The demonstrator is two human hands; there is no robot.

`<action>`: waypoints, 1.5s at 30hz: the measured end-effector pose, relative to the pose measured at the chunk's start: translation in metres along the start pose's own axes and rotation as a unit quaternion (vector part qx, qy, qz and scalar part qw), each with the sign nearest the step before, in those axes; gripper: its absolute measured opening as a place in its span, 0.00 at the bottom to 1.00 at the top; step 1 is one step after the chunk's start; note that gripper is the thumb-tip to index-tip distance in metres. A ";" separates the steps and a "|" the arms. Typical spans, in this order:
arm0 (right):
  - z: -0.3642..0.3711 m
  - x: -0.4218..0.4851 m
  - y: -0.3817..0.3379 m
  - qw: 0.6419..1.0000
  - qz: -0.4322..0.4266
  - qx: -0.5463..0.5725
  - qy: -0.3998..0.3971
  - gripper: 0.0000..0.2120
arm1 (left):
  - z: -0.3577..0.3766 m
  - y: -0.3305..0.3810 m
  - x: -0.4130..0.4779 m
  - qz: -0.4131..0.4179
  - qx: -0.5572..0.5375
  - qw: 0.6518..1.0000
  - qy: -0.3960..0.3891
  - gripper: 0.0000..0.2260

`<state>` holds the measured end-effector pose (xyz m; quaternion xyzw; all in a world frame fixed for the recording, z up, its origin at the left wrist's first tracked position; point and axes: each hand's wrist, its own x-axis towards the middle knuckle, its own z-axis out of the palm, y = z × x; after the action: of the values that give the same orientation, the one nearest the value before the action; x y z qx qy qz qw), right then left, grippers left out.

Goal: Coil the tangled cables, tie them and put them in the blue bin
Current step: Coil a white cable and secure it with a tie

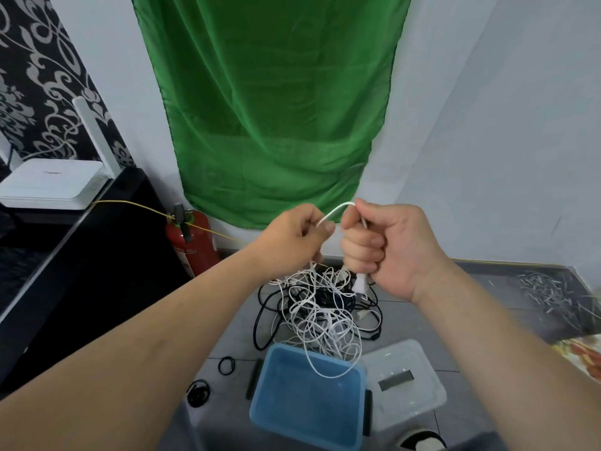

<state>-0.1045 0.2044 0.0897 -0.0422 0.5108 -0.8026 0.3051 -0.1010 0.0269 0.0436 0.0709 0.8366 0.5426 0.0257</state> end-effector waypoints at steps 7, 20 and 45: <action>-0.012 0.005 -0.009 0.977 -0.099 0.136 0.129 0.17 | 0.004 -0.048 -0.004 -0.043 0.237 0.953 -0.185 0.17; -0.040 0.021 -0.011 0.949 -0.160 0.110 0.249 0.13 | 0.049 -0.024 -0.017 0.049 0.374 0.890 -0.255 0.08; 0.001 0.015 0.016 0.884 0.171 -0.434 0.013 0.21 | -0.045 -0.039 0.014 0.199 0.365 0.909 0.039 0.14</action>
<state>-0.1093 0.1912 0.0731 -0.0716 0.8115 -0.4364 0.3819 -0.1237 -0.0274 0.0270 0.2189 0.9453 0.1953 -0.1426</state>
